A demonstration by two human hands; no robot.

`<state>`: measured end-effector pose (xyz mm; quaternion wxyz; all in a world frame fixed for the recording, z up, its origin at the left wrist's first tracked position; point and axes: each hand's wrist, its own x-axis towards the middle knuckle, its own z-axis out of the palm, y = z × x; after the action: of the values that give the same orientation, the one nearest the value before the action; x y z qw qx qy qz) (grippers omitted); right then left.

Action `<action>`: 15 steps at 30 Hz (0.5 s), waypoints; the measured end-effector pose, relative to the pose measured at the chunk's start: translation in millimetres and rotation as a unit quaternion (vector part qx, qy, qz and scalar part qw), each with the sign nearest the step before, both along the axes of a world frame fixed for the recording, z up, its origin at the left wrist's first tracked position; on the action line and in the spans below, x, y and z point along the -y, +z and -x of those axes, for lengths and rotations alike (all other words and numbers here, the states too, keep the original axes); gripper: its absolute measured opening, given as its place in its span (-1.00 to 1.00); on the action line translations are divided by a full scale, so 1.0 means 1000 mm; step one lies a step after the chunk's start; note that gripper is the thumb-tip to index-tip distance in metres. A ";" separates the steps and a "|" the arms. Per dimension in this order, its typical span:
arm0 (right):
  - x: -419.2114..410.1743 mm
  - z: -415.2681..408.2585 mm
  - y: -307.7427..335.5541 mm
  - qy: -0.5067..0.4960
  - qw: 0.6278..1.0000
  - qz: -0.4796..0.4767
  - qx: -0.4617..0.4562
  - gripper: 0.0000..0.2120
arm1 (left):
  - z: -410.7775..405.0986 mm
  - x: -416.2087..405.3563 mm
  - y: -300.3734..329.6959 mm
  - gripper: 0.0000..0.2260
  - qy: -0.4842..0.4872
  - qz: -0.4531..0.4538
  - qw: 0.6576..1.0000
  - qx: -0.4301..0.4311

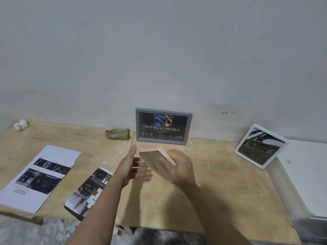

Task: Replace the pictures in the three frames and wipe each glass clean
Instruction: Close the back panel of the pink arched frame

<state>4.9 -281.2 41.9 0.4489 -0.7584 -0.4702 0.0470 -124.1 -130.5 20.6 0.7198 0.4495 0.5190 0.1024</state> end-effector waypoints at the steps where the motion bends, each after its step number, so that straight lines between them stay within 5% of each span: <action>1: -0.008 0.012 -0.001 0.034 0.993 0.003 0.113 -0.88 | 0.002 -0.006 0.007 -0.42 -0.001 0.031 0.999 0.035; 3: -0.023 0.030 -0.005 0.099 0.966 0.002 0.238 -0.91 | 0.009 -0.021 0.017 -0.59 0.016 0.015 0.998 0.052; 6: -0.041 0.053 -0.001 0.169 0.952 0.076 0.245 -0.69 | 0.030 -0.043 0.026 -0.84 0.075 -0.037 0.996 0.022; 9: -0.056 0.067 0.015 0.134 0.962 0.205 0.117 -0.17 | 0.061 -0.065 0.033 -0.87 0.094 -0.061 0.993 0.020; 12: -0.080 0.065 0.015 -0.085 0.975 0.197 0.052 -0.25 | 0.095 -0.085 0.034 -0.82 0.071 -0.085 0.993 0.028; 15: -0.110 0.062 0.005 -0.130 0.952 0.253 -0.111 -0.37 | 0.125 -0.096 0.033 -0.80 0.073 -0.082 0.993 0.054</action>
<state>-56.7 -171.6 46.9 0.2939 -0.8918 -0.2870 0.1897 -248.6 -34.2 54.0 0.6982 0.4613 0.5008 0.2210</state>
